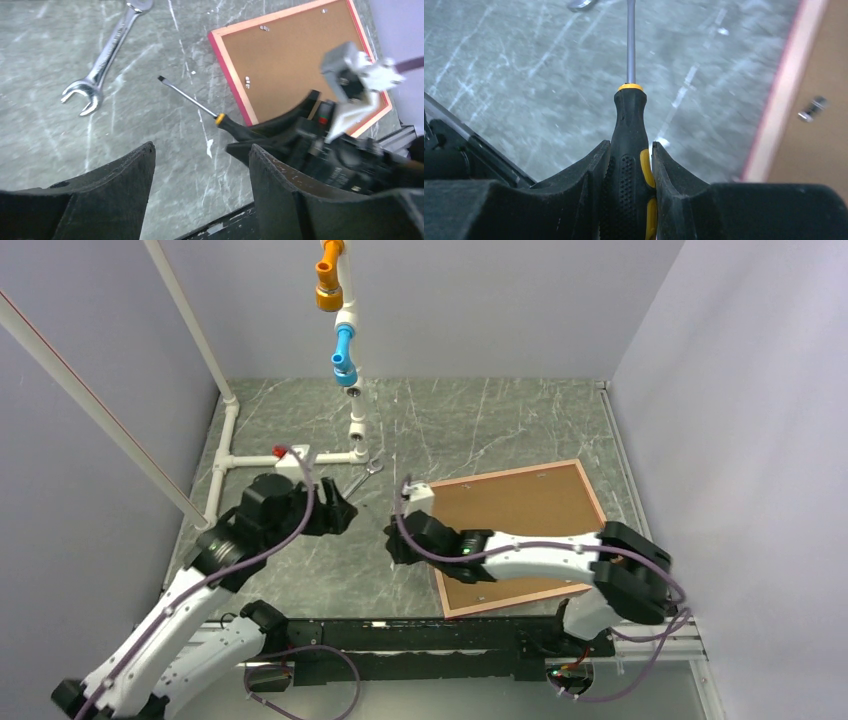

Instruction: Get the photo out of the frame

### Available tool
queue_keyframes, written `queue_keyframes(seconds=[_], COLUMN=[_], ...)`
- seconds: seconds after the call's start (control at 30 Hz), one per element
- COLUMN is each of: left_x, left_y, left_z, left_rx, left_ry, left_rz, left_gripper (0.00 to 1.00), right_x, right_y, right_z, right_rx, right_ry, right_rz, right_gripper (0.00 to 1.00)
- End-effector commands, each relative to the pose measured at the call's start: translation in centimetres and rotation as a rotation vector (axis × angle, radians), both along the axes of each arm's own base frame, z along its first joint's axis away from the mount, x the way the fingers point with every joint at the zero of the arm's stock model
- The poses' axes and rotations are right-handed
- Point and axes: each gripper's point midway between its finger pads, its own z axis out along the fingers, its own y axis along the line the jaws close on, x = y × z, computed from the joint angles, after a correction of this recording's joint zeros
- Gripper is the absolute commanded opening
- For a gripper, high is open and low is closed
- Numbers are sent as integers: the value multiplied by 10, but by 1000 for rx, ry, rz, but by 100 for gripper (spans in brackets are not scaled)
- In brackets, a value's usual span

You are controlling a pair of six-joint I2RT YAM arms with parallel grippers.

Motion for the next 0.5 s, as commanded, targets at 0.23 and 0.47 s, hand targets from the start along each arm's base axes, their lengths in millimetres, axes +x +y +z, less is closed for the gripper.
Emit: queue_keyframes(seconds=[0.23, 0.47], left_x=[-49, -63], left_y=[79, 93], left_z=[26, 34], left_rx=[79, 49], left_ry=[-124, -196], left_rz=[176, 195], left_gripper=[73, 73], right_x=[-11, -15], right_y=[125, 137], right_z=[-10, -51], right_rx=[26, -94], right_ry=[-156, -207], right_rz=[40, 64], right_gripper=[0, 17])
